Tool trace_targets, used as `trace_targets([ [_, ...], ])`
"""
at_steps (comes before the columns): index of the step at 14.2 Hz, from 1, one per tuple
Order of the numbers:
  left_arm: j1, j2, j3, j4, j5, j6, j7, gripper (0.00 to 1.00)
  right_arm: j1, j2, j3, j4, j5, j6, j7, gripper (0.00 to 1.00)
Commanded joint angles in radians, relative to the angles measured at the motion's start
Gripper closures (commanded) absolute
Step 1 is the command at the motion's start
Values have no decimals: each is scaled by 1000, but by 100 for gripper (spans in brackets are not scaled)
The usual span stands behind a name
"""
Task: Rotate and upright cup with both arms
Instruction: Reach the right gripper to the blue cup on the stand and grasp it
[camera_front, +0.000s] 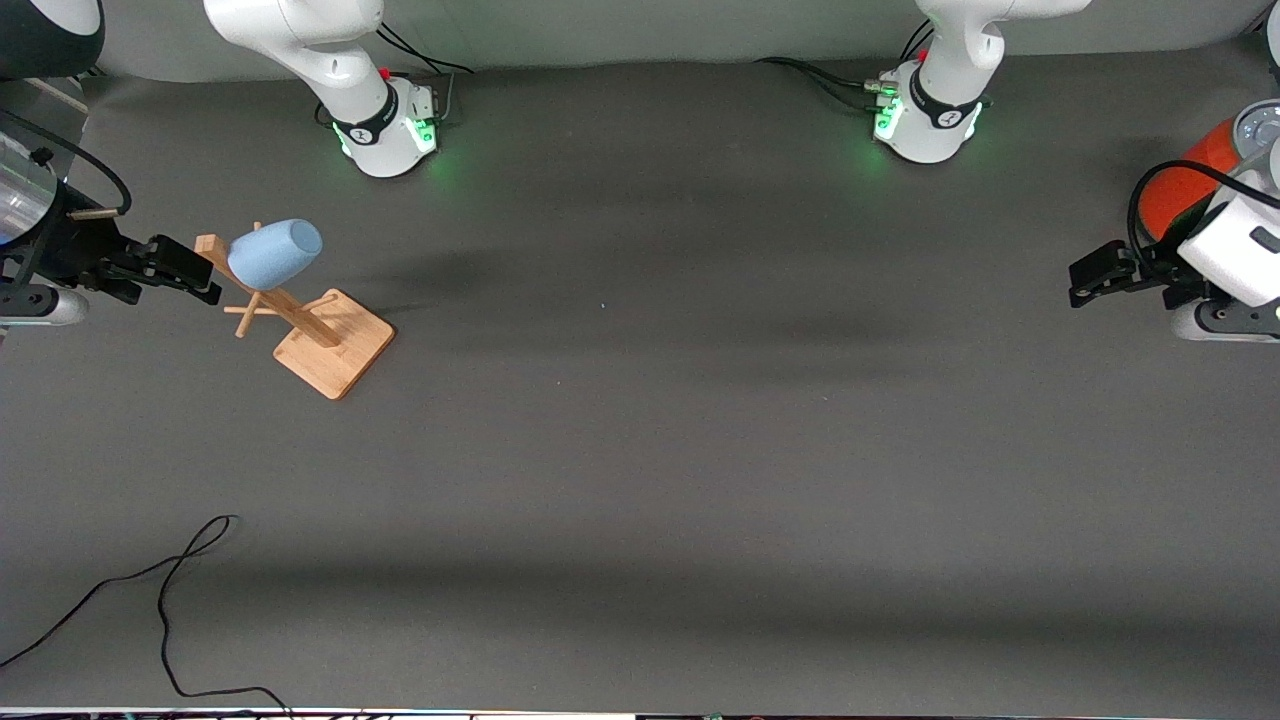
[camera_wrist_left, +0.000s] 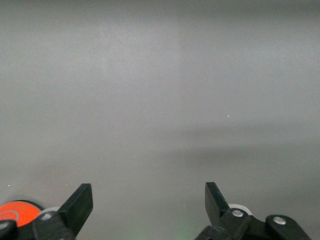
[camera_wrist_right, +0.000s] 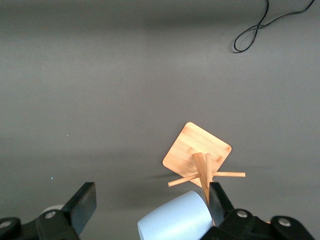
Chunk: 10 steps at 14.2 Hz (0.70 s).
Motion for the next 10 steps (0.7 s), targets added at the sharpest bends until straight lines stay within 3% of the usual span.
trace_targets([
  [1, -5, -3, 2, 8, 11, -1, 8, 0, -6, -1, 4, 5, -18, 12, -6, 0],
  [6, -5, -3, 2, 8, 9, -1, 8, 0, -6, -3, 1, 7, -13, -11, 3, 0],
  [10, -5, -3, 2, 8, 9, -3, 8, 0, -4, -38, -38, -19, 51, -113, 273, 0],
])
